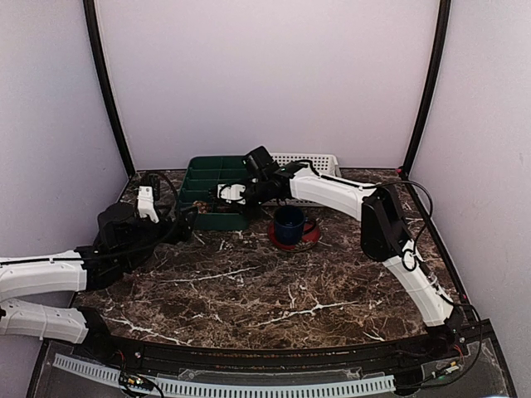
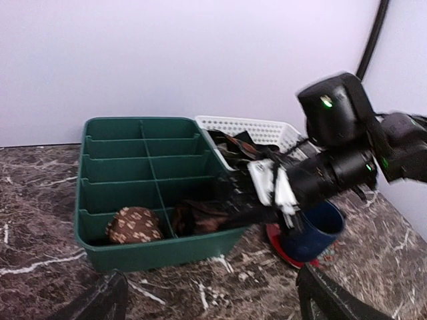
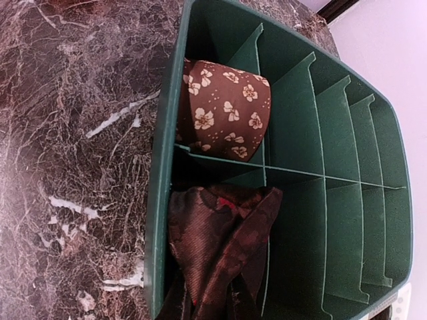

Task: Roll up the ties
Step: Place the tie at the center of the board, then adjust the tie in the storage box.

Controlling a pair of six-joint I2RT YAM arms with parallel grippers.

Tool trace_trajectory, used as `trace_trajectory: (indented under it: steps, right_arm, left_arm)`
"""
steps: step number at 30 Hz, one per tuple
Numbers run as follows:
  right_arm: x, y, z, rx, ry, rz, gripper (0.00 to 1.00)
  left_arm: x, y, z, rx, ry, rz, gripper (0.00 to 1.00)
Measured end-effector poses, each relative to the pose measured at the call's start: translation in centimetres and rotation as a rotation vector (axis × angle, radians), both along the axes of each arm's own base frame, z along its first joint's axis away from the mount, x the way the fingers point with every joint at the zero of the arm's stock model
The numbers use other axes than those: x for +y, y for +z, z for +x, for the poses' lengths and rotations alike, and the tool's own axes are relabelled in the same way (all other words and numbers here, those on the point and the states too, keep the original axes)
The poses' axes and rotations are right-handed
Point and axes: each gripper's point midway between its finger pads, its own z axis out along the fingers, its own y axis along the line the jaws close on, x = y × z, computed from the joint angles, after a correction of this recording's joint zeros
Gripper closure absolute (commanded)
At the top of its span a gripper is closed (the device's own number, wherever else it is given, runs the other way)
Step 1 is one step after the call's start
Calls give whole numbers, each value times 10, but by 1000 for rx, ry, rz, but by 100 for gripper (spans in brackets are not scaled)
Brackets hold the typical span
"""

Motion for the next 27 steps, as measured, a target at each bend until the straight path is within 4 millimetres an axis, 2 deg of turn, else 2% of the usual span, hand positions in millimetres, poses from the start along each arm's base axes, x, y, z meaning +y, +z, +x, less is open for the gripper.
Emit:
trace_trajectory:
  steps: [2, 4, 7, 12, 15, 20, 27]
  right_arm:
    - [0, 0, 0, -2, -2, 5, 100]
    - [0, 1, 0, -7, -4, 13, 100]
    - [-1, 2, -1, -16, -4, 23, 100]
    - [-1, 3, -1, -25, -2, 29, 100]
    - [-1, 3, -1, -27, 1, 29, 99]
    - [-1, 3, 0, -31, 4, 28, 97]
    - [0, 3, -1, -32, 4, 29, 93]
  left_arm:
    - [5, 9, 23, 38, 25, -1, 15]
    - [21, 7, 42, 75, 71, 3, 19]
    - [28, 6, 80, 167, 74, -5, 27]
    - [31, -15, 131, 324, 30, -7, 33]
    - [12, -30, 143, 405, -60, 1, 38]
    - [-21, -44, 159, 480, -200, -17, 45]
    - [-47, -66, 160, 561, -294, 1, 61]
